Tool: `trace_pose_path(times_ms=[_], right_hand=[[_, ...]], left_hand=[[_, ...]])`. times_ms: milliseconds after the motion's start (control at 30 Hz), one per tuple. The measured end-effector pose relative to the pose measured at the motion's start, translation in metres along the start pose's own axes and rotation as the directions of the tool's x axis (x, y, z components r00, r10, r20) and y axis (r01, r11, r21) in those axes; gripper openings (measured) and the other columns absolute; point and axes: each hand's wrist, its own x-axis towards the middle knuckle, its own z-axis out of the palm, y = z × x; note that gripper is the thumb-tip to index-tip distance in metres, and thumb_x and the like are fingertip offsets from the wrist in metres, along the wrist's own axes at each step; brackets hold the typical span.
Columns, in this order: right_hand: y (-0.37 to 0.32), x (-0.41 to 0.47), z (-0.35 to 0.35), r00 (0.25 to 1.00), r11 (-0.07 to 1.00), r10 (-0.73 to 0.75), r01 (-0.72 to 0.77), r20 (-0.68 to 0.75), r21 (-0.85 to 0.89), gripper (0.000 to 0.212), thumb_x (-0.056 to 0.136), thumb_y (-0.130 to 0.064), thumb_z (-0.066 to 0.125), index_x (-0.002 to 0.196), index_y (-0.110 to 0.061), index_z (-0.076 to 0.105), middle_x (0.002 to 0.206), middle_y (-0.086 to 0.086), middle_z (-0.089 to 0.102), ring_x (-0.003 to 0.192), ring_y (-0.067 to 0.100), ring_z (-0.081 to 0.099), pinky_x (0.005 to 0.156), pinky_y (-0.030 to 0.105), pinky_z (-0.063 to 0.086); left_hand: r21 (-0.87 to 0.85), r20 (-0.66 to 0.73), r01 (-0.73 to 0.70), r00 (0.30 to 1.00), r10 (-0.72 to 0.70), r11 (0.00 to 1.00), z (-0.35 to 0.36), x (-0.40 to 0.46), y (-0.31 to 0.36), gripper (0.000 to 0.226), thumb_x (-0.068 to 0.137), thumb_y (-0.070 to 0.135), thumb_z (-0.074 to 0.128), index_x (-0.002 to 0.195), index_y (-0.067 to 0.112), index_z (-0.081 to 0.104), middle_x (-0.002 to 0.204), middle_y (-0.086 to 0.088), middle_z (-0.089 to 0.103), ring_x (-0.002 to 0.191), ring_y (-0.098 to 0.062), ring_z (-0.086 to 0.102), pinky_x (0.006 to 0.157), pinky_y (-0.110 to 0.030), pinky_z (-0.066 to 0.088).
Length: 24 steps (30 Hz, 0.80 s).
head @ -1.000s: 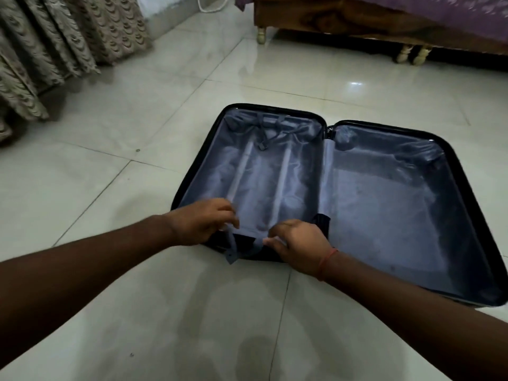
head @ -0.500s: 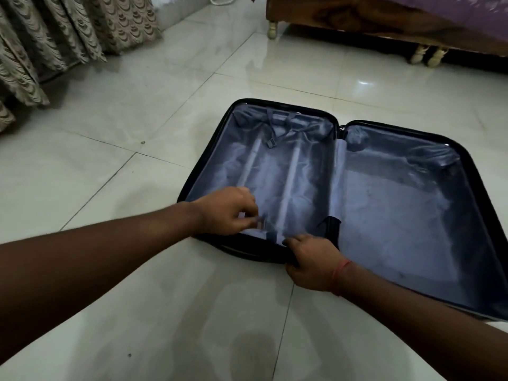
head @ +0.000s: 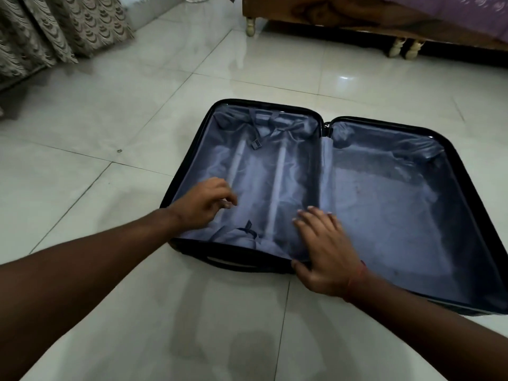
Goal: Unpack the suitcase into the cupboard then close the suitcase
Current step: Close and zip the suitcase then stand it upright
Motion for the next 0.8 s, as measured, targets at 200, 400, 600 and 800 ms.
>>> trace_pose_path(times_ms=[200,400,600,800], right_hand=[[0.010,0.002,0.023,0.924,0.924,0.329,-0.358,0.193,0.138,0.106,0.074,-0.081,0.016,0.153,-0.015,-0.011,0.158,0.010,-0.023,0.147,0.025,-0.019,0.121,0.048,0.005],[-0.001,0.009,0.024,0.929,0.929,0.312,-0.342,0.200,0.140,0.107,0.073,-0.079,0.005,0.148,-0.007,-0.021,0.152,0.013,-0.035,0.142,0.026,-0.031,0.118,0.036,-0.011],[-0.007,0.015,0.027,0.914,0.918,0.324,-0.366,0.244,0.151,0.110,0.071,-0.078,0.004,0.147,-0.002,-0.024,0.152,0.015,-0.036,0.140,0.028,-0.034,0.117,0.035,-0.014],[-0.014,0.059,-0.036,0.909,0.832,0.336,-0.409,0.246,0.375,0.083,0.074,-0.056,0.059,0.145,-0.020,0.034,0.151,0.007,0.034,0.139,0.027,0.032,0.113,0.044,0.030]], left_hand=[[0.343,-0.148,0.764,0.619,-0.771,0.547,-0.010,-0.020,-0.022,0.079,0.078,0.029,0.073,0.141,0.005,0.031,0.138,-0.021,0.041,0.123,-0.040,0.046,0.094,-0.049,0.041],[0.147,0.026,0.907,0.396,-0.918,0.396,-0.028,-0.013,-0.034,0.029,0.082,0.016,0.059,0.108,0.002,0.056,0.115,-0.022,0.060,0.104,-0.040,0.058,0.081,-0.036,0.048],[0.035,-0.120,0.921,0.390,-0.913,0.389,-0.071,0.019,-0.022,0.011,0.074,0.010,0.057,0.081,0.004,0.062,0.089,-0.017,0.064,0.086,-0.036,0.060,0.068,-0.030,0.043],[0.127,-0.238,0.849,0.528,-0.816,0.512,-0.143,0.090,0.042,0.015,0.069,0.016,0.061,0.080,0.008,0.068,0.076,-0.012,0.062,0.084,-0.035,0.064,0.063,-0.028,0.041]])
